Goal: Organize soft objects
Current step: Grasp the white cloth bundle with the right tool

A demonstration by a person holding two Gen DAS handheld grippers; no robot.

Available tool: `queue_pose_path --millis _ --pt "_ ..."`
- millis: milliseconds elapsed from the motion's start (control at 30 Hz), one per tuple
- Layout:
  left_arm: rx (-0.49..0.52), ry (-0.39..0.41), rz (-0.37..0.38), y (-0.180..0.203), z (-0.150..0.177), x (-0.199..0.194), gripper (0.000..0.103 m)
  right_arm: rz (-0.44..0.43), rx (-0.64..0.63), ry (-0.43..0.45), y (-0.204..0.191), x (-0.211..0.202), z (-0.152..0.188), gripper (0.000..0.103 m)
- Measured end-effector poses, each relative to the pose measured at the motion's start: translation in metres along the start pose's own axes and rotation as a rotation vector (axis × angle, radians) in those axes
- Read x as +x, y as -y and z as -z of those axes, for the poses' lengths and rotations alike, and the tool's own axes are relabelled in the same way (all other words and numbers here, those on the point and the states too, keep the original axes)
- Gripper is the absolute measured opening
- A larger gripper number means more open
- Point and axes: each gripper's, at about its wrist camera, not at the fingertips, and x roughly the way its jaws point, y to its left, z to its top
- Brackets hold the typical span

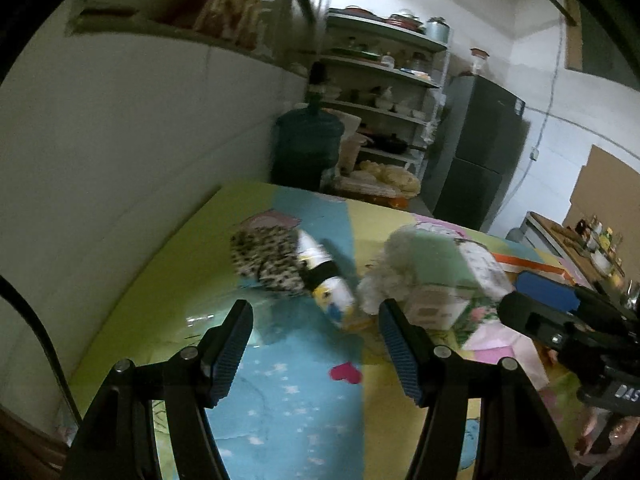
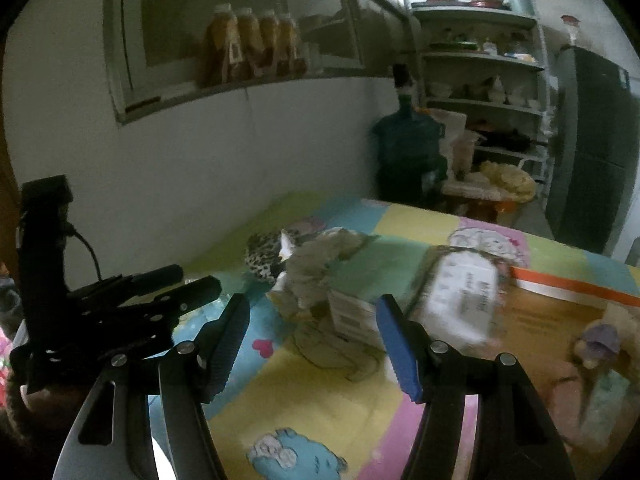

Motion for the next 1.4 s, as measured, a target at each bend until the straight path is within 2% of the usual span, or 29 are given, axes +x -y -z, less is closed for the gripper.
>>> queue_pose_path --millis 167,567,633,667,700,800,1067,1267,1400 --pt "-0.038 0.007 -0.006 -0.024 -0.001 0.002 0.065 -0.01 -0.024 -0.029 -0.015 0.036 -0.011 0.067" --pt "-0.104 0.016 0.0 -0.071 -0.004 0.01 0.065 0.118 -0.066 -0.079 -0.029 0.099 -0.031 0.065" --pt "-0.112 0.015 0.003 -0.076 -0.005 0.013 0.065 0.147 -0.074 -0.085 -0.029 0.103 -0.031 0.044" --pt "-0.116 0.014 0.006 -0.078 -0.006 0.014 0.065 0.169 -0.084 -0.091 -0.03 0.106 -0.032 0.025" --pt "-0.119 0.012 0.007 -0.08 -0.006 0.016 0.065 0.18 -0.089 -0.097 -0.031 0.108 -0.031 0.015" --pt "-0.124 0.005 0.011 -0.085 -0.007 0.019 0.065 0.19 -0.096 -0.097 -0.03 0.109 -0.03 0.009" --pt "-0.114 -0.018 0.063 -0.094 -0.01 0.029 0.065 0.151 -0.032 0.024 -0.023 0.073 -0.039 0.007" --pt "-0.079 -0.09 0.098 -0.105 -0.016 0.061 0.065 0.103 -0.029 0.077 -0.029 0.045 -0.039 0.007" --pt "-0.1 -0.161 0.195 -0.106 -0.012 0.082 0.065 0.085 -0.033 0.078 -0.034 0.038 -0.036 0.007"
